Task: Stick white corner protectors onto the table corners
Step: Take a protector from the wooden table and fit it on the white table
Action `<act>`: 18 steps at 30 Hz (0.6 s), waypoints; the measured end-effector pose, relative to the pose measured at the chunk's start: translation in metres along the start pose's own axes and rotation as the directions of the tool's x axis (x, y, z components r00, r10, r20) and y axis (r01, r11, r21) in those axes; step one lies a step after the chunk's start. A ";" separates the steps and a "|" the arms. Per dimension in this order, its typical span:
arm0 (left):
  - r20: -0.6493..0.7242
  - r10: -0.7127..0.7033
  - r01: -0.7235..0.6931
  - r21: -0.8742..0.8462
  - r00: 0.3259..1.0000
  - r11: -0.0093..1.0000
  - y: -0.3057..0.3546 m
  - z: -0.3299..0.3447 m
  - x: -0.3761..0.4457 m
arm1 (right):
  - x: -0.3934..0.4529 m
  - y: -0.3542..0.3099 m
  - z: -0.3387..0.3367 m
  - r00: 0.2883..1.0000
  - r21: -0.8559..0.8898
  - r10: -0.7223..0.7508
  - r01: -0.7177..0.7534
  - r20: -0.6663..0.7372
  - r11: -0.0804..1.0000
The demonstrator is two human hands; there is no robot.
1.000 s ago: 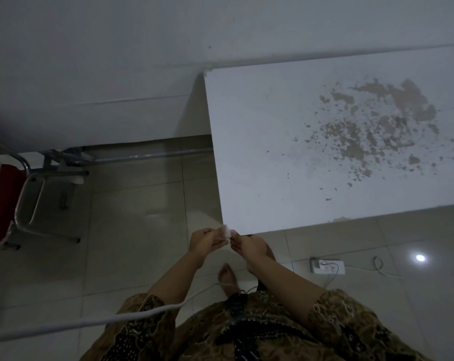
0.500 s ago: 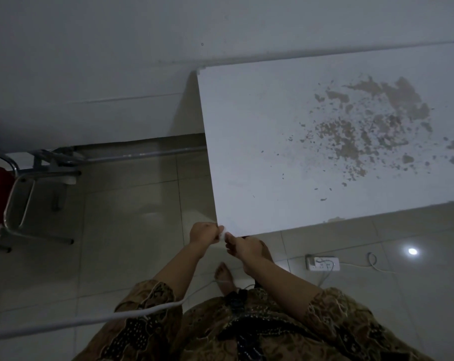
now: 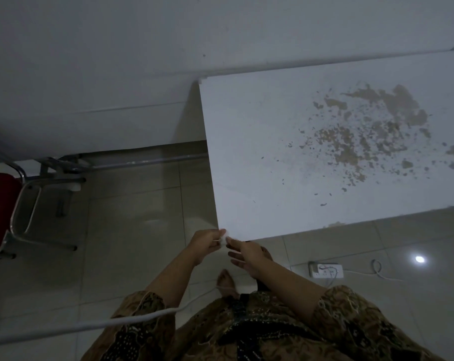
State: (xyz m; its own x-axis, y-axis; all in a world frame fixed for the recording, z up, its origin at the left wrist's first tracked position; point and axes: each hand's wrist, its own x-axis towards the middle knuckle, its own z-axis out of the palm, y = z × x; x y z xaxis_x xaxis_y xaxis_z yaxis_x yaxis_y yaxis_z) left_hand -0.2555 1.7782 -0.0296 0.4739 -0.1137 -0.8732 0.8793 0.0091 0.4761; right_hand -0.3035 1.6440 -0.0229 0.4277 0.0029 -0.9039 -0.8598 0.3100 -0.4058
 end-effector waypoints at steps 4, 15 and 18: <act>0.058 0.003 0.002 -0.089 0.998 0.996 -0.005 -0.004 -0.004 | -0.003 -0.002 -0.003 1.000 -0.022 -0.001 0.001 -0.006 1.000; -0.101 0.191 -0.191 0.011 0.976 0.982 -0.024 0.002 0.004 | 0.001 0.003 -0.001 0.994 -0.057 -0.091 0.087 -0.059 0.995; -0.238 0.264 -0.226 0.178 0.935 0.958 -0.027 0.012 0.009 | 0.006 0.006 0.000 0.987 -0.102 -0.132 0.122 -0.096 0.987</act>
State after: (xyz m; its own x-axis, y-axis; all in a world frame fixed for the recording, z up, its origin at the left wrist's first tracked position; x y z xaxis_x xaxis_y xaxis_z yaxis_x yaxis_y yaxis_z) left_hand -0.2759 1.7650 -0.0492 0.6864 0.1323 -0.7150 0.7271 -0.1423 0.6717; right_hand -0.3065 1.6458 -0.0305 0.5091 -0.1290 -0.8510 -0.8249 0.2090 -0.5252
